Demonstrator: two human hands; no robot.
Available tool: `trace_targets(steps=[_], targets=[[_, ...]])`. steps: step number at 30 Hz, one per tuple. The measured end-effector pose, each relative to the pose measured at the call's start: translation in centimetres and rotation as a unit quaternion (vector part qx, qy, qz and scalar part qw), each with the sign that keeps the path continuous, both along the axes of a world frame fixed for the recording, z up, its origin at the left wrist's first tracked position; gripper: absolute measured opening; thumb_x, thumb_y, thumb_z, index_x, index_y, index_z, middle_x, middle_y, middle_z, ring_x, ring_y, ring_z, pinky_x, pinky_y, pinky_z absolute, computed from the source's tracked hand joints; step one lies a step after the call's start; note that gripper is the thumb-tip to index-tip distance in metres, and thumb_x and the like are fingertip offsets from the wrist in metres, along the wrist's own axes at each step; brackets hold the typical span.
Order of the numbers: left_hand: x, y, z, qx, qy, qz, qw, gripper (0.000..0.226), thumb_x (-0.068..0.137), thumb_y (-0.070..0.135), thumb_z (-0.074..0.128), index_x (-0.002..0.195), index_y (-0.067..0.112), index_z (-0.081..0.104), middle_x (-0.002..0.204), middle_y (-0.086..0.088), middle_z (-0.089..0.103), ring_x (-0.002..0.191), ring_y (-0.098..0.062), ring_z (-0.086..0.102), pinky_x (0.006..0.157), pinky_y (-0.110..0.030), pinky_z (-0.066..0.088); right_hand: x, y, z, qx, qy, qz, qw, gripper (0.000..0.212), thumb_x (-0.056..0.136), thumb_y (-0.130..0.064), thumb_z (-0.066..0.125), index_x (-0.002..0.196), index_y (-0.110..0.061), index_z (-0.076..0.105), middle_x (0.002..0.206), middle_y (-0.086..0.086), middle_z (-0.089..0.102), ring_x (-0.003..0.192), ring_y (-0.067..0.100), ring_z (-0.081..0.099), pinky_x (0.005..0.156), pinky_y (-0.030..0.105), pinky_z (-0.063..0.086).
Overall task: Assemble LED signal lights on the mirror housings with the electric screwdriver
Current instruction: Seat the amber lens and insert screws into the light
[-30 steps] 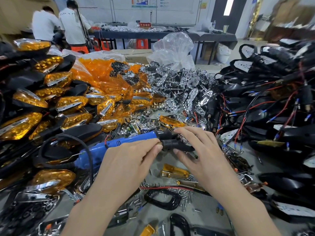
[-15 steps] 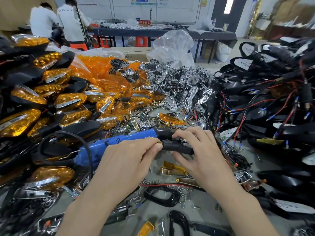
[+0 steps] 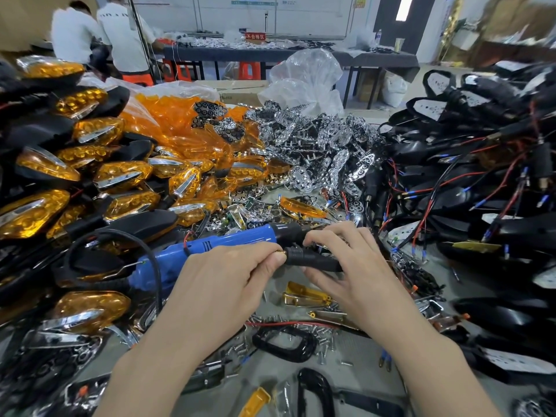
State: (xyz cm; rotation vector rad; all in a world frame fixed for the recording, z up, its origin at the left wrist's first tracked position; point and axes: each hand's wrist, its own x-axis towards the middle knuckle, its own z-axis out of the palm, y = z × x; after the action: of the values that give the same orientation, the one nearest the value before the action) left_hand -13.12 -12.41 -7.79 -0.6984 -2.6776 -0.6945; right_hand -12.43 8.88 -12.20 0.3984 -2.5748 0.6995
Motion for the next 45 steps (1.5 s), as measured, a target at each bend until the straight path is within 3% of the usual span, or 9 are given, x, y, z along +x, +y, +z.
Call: trace_targets(steps=[13,17,21,25,28,31,35,39,45], targets=[[-0.2,-0.3,0.2,0.009,-0.02,-0.003,1.0,0.052,0.09,0.063,0.02,0.098,0.038,0.065,0.055,0.016,0.052,0.064,0.002,0.052,0.051,-0.028,0.044,0.0,0.0,-0.1,-0.008,0.02,0.009,1.0,0.031,0.09,-0.04,0.066,0.119,-0.034,0.058,0.118,-0.008,0.055,0.106,0.017,0.044,0.09,0.037,0.046],[-0.2,-0.3,0.4,0.01,-0.026,-0.007,1.0,0.05,0.091,0.063,0.024,0.098,0.038,0.066,0.055,0.012,0.055,0.067,-0.005,0.056,0.05,-0.029,0.044,0.1,-0.1,0.0,-0.002,0.016,0.009,1.0,0.033,0.09,-0.041,0.065,0.12,-0.029,0.062,0.12,-0.007,0.055,0.107,0.017,0.044,0.092,0.036,0.045],[0.0,-0.2,0.6,-0.006,-0.014,0.014,1.0,0.041,0.1,0.055,0.031,0.095,0.036,0.067,0.054,0.012,0.056,0.058,-0.009,0.055,0.053,-0.034,0.048,0.3,-0.1,0.0,0.002,0.015,0.011,1.0,0.033,0.091,-0.038,0.069,0.122,-0.029,0.062,0.121,-0.008,0.055,0.109,0.013,0.041,0.094,0.034,0.045],[0.3,-0.1,0.8,-0.015,-0.005,0.026,1.0,0.044,0.092,0.057,0.028,0.094,0.035,0.066,0.055,0.011,0.056,0.057,-0.011,0.055,0.057,-0.038,0.049,0.5,-0.3,0.3,0.018,0.035,0.013,0.999,0.034,0.091,-0.041,0.065,0.122,-0.03,0.061,0.124,-0.012,0.058,0.108,0.014,0.048,0.094,0.04,0.049],[0.4,0.0,0.8,-0.015,0.007,0.027,0.999,0.043,0.093,0.055,0.029,0.091,0.034,0.066,0.053,0.011,0.054,0.055,-0.011,0.053,0.054,-0.038,0.048,0.6,-0.5,0.6,0.032,0.054,-0.011,0.998,0.04,0.088,-0.042,0.065,0.126,-0.031,0.062,0.122,-0.014,0.063,0.106,0.017,0.055,0.091,0.043,0.051],[0.4,0.0,0.8,-0.009,0.021,0.026,0.999,0.039,0.094,0.052,0.033,0.09,0.034,0.067,0.053,0.013,0.052,0.054,-0.01,0.052,0.05,-0.035,0.045,0.8,-0.6,0.8,0.038,0.046,-0.021,0.998,0.051,0.089,-0.048,0.056,0.138,-0.034,0.056,0.121,-0.015,0.062,0.104,0.014,0.053,0.091,0.036,0.047],[0.4,-0.2,0.7,-0.006,0.011,0.02,1.0,0.035,0.099,0.05,0.036,0.092,0.035,0.066,0.053,0.015,0.051,0.054,-0.009,0.048,0.055,-0.036,0.047,0.8,-0.6,0.6,0.04,0.076,-0.018,0.996,0.035,0.087,-0.047,0.068,0.117,-0.029,0.066,0.114,-0.01,0.063,0.098,0.018,0.056,0.085,0.039,0.053],[0.4,-0.4,0.6,0.004,-0.001,0.013,1.0,0.04,0.099,0.051,0.03,0.092,0.035,0.065,0.057,0.016,0.056,0.058,-0.009,0.053,0.057,-0.036,0.047,0.7,-0.8,0.4,0.05,0.094,-0.024,0.994,0.039,0.09,-0.058,0.063,0.113,-0.027,0.067,0.112,-0.011,0.066,0.096,0.019,0.061,0.083,0.037,0.053],[0.3,-0.7,0.6,0.028,0.008,0.013,0.999,0.034,0.092,0.052,0.036,0.086,0.035,0.064,0.056,0.012,0.056,0.051,-0.009,0.045,0.052,-0.036,0.043,0.6,-1.0,0.7,0.057,0.112,-0.014,0.992,0.038,0.091,-0.06,0.057,0.107,-0.027,0.067,0.105,-0.014,0.07,0.087,0.019,0.065,0.075,0.037,0.054]])
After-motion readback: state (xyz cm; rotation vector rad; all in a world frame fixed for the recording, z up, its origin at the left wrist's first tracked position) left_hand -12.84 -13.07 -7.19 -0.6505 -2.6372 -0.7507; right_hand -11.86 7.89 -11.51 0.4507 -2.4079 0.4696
